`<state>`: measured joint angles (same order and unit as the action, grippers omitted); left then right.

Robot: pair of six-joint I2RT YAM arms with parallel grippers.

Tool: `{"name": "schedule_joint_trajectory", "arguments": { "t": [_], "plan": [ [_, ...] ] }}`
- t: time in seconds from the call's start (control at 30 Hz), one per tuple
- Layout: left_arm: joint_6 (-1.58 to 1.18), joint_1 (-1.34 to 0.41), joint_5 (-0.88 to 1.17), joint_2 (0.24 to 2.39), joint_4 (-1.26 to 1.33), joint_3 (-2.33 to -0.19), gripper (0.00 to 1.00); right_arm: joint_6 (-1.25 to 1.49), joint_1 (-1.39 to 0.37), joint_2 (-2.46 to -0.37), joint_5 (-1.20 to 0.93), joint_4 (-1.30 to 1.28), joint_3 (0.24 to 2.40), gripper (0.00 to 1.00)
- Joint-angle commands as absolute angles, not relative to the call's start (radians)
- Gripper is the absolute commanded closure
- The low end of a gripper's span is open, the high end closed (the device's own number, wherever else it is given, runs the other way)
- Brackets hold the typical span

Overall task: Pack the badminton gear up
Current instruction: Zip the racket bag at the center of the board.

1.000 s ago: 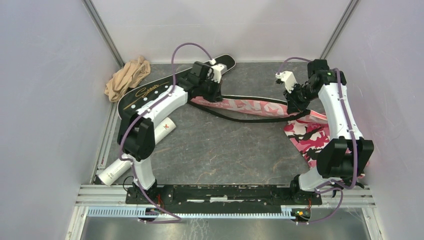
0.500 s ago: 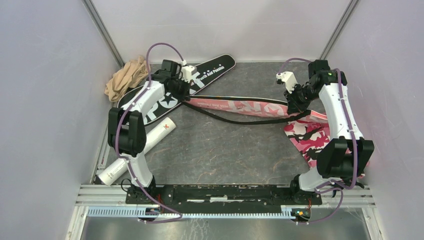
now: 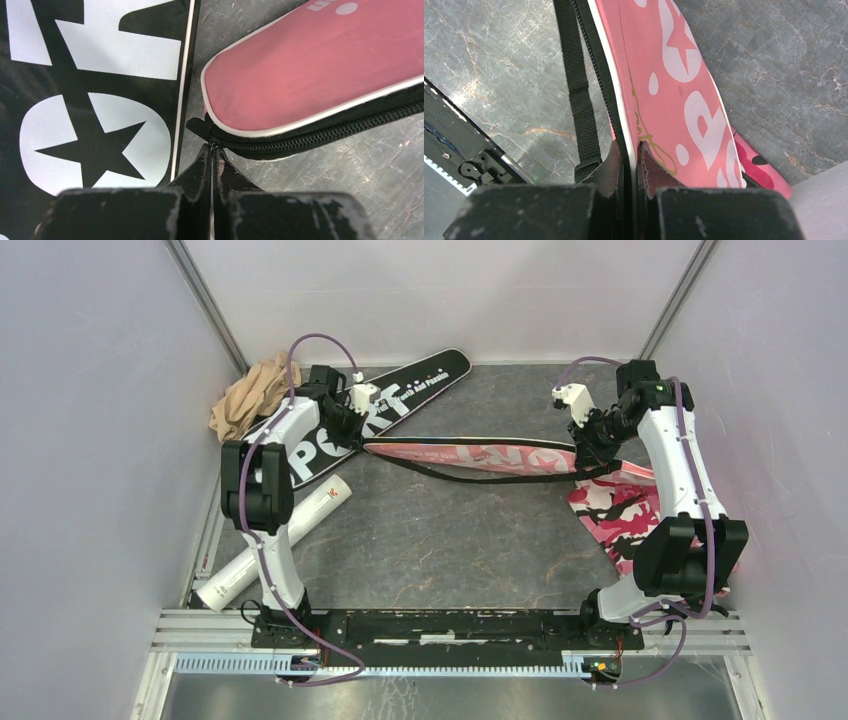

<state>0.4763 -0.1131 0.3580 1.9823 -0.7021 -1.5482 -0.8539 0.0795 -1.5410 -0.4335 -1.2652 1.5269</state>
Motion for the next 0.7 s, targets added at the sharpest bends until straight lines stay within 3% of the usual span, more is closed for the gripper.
{"name": "schedule_joint_trajectory", "arguments": {
  "t": [0.0, 0.3, 0.47, 0.67],
  "plan": [
    [0.587, -0.084, 0.311, 2.023, -0.768, -1.596, 0.98, -0.834, 0.107, -1.525, -0.394, -1.255, 1.551, 1.00],
    [0.609, -0.084, 0.336, 2.057, -0.798, -1.629, 0.98, -0.833, 0.107, -1.532, -0.414, -1.255, 1.552, 1.00],
    [0.651, -0.085, 0.366, 2.004, -0.838, -1.633, 0.74, -0.839, 0.107, -1.541, -0.426, -1.257, 1.571, 1.00],
    [0.757, -0.083, 0.415, 1.877, -0.891, -1.638, 0.63, -0.850, 0.105, -1.541, -0.411, -1.257, 1.605, 1.00]
  ]
}}
